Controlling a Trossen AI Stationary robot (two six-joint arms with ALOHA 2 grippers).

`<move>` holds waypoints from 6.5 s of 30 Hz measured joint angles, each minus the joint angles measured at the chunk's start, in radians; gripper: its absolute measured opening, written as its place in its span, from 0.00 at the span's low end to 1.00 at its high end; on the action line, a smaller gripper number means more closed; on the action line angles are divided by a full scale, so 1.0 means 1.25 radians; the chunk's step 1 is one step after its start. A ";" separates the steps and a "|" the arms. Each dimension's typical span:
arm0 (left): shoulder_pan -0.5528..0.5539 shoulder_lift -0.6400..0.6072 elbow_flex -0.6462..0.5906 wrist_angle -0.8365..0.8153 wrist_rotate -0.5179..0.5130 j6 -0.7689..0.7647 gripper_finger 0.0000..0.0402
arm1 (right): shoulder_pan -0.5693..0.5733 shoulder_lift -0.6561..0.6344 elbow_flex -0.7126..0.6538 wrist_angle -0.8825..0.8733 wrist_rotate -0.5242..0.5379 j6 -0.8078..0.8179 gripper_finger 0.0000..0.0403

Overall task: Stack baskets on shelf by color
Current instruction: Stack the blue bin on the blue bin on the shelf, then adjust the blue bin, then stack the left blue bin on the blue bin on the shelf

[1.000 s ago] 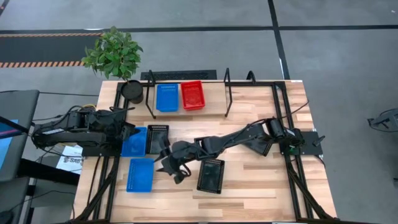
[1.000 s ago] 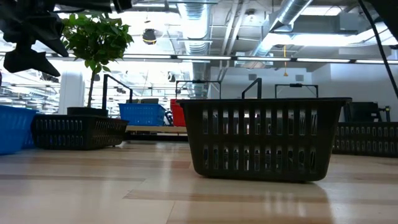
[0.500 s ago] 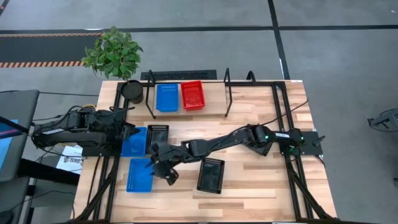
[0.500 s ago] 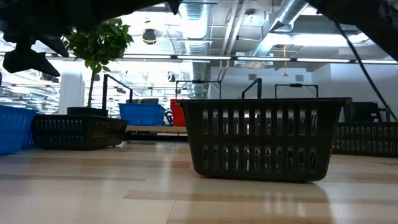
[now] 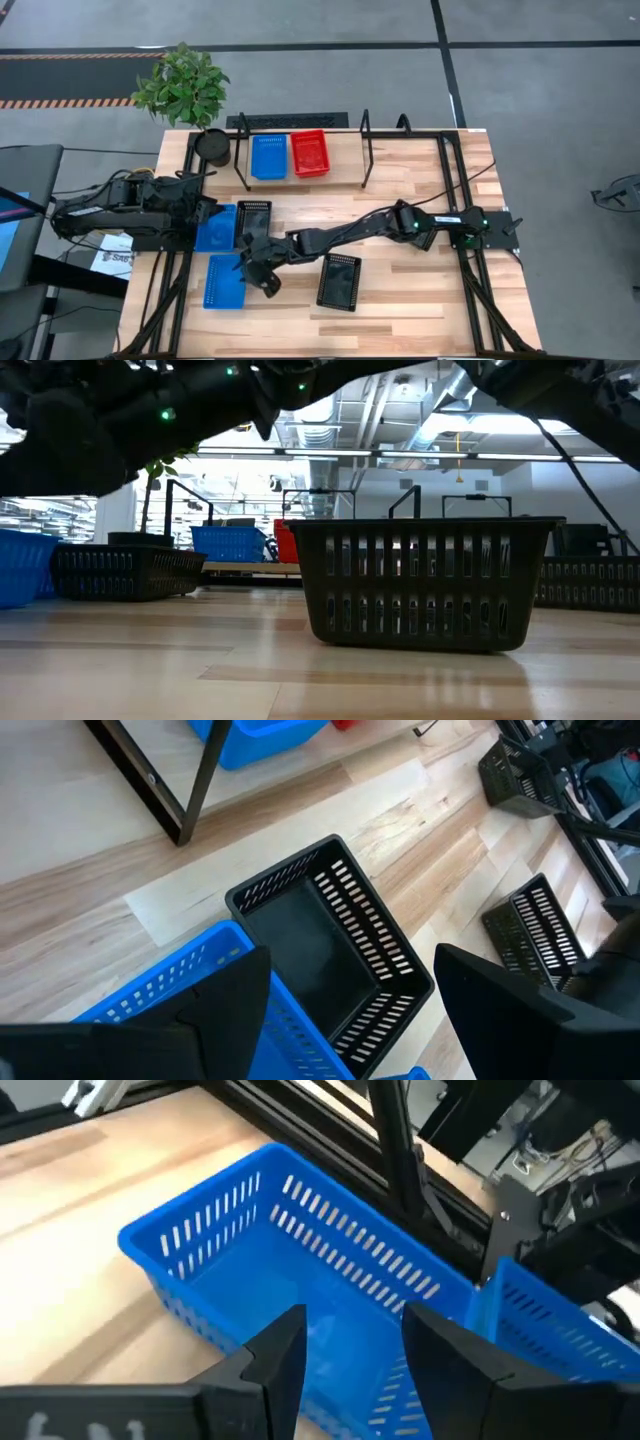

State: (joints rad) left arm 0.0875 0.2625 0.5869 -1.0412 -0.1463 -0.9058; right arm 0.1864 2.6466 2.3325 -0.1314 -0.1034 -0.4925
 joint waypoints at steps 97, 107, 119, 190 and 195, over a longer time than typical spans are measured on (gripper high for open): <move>-0.956 0.913 0.413 -0.063 -0.014 -0.982 0.00 | 0.152 -0.189 0.000 -0.413 0.226 0.518 0.35; -1.039 0.969 0.321 0.076 0.011 -1.170 0.00 | 0.090 -0.094 0.001 -0.300 0.206 0.516 0.35; -1.025 1.010 0.280 0.058 0.011 -1.142 0.00 | 0.082 -0.028 0.001 -0.221 0.172 0.516 0.33; -0.754 1.127 0.274 0.221 -0.103 -0.482 0.00 | 0.116 -0.098 -0.059 -0.563 0.196 0.644 0.32; -0.740 1.127 0.220 0.315 -0.116 -0.473 0.00 | 0.110 -0.087 -0.060 -0.457 0.188 0.628 0.32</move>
State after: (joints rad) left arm -0.8377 1.6708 0.8622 -0.6481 -0.2917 -1.4967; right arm 0.3244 2.5374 2.2581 -0.7029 0.1319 0.2931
